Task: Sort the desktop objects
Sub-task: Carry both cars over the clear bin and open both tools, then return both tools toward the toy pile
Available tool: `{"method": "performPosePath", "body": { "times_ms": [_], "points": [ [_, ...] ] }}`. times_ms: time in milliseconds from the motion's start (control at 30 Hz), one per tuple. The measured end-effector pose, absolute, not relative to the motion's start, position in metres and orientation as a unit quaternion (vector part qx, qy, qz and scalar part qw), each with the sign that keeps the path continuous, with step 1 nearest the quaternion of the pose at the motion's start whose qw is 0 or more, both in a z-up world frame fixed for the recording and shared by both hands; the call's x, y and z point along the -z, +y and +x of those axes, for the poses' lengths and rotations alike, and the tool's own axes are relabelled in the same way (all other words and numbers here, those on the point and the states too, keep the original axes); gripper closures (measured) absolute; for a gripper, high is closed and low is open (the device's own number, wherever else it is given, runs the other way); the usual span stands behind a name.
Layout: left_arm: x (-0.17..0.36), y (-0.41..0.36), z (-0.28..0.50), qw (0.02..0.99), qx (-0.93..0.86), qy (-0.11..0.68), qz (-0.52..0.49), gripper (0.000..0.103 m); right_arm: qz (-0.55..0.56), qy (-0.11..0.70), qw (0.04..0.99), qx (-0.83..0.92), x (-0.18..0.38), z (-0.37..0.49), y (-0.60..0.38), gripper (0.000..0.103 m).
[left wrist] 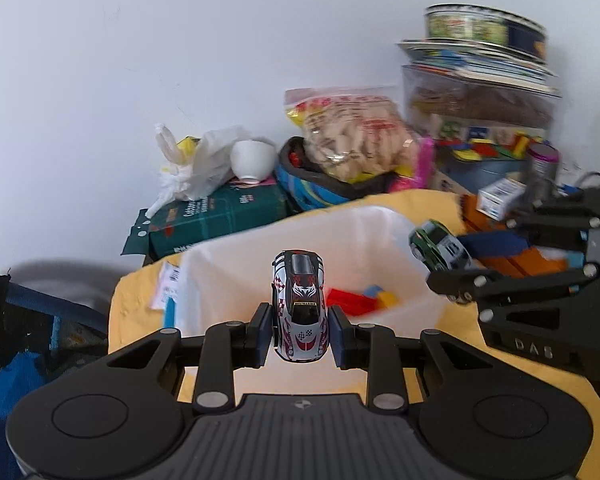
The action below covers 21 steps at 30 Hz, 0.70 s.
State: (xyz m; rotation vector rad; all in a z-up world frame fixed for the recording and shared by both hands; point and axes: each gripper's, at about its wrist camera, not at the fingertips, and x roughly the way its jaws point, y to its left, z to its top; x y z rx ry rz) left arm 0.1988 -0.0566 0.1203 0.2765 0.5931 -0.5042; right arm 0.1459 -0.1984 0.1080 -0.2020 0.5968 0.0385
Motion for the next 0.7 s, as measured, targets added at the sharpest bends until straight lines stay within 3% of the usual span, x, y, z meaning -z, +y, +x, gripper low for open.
{"method": "performPosePath", "body": {
  "times_ms": [167, 200, 233, 267, 500, 700],
  "points": [
    [-0.114, -0.062, 0.250, 0.923, 0.205, 0.307, 0.114, 0.069, -0.067, 0.317, 0.946, 0.013, -0.094, 0.193, -0.210, 0.069],
    [-0.108, -0.064, 0.259, 0.921, 0.201, 0.314, 0.116, 0.066, -0.061, 0.319, 0.946, 0.019, -0.090, 0.196, -0.212, 0.067],
    [-0.104, -0.064, 0.261, 0.918, 0.195, 0.325, 0.118, 0.059, -0.058, 0.328, 0.943, 0.025, -0.086, 0.199, -0.214, 0.059],
    [-0.102, -0.062, 0.262, 0.916, 0.191, 0.332, 0.116, 0.059, -0.053, 0.336, 0.940, 0.027, -0.083, 0.201, -0.217, 0.057],
    [-0.094, -0.028, 0.192, 0.916, 0.231, 0.324, 0.057, 0.050, -0.045, 0.292, 0.955, -0.023, -0.087, 0.127, -0.236, 0.053],
    [-0.049, -0.020, 0.117, 0.893, 0.245, 0.376, 0.042, 0.048, -0.029, 0.356, 0.933, -0.038, -0.033, 0.068, -0.257, 0.051]
  ]
}}
